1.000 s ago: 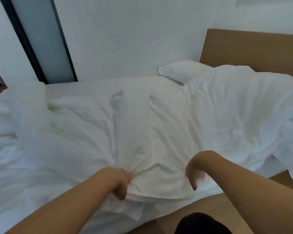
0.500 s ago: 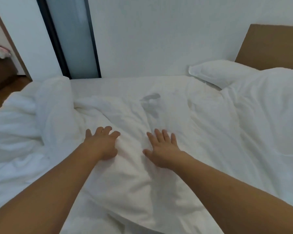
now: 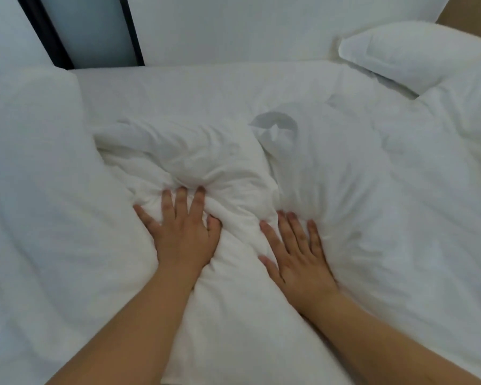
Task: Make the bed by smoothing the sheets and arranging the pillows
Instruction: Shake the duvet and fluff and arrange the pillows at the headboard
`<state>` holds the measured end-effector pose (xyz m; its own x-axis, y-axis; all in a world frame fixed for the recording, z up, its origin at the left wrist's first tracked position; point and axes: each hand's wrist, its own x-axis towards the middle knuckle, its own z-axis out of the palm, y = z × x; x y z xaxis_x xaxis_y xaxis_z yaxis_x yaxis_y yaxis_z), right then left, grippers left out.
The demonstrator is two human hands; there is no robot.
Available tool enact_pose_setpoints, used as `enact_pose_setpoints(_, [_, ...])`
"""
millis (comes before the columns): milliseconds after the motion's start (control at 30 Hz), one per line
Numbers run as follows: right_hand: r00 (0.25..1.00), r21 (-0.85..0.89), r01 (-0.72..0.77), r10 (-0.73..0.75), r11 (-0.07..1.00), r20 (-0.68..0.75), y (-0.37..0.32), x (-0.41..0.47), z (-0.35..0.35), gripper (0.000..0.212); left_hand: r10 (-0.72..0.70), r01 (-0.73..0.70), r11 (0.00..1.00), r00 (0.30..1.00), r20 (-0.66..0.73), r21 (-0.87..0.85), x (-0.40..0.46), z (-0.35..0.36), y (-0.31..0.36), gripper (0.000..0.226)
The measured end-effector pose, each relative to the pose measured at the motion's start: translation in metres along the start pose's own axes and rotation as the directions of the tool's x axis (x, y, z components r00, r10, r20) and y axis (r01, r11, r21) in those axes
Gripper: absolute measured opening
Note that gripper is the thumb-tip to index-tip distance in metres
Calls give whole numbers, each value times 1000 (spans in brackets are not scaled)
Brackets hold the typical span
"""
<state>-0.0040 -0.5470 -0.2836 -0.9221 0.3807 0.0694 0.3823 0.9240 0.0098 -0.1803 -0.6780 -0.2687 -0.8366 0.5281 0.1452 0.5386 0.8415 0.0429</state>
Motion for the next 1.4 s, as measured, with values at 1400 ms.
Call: enact_pose_setpoints(1400, [764, 216, -180, -2, 960, 645, -213, -25, -107, 75, 248, -480, 822, 786, 566, 307, -73, -162, -199, 43])
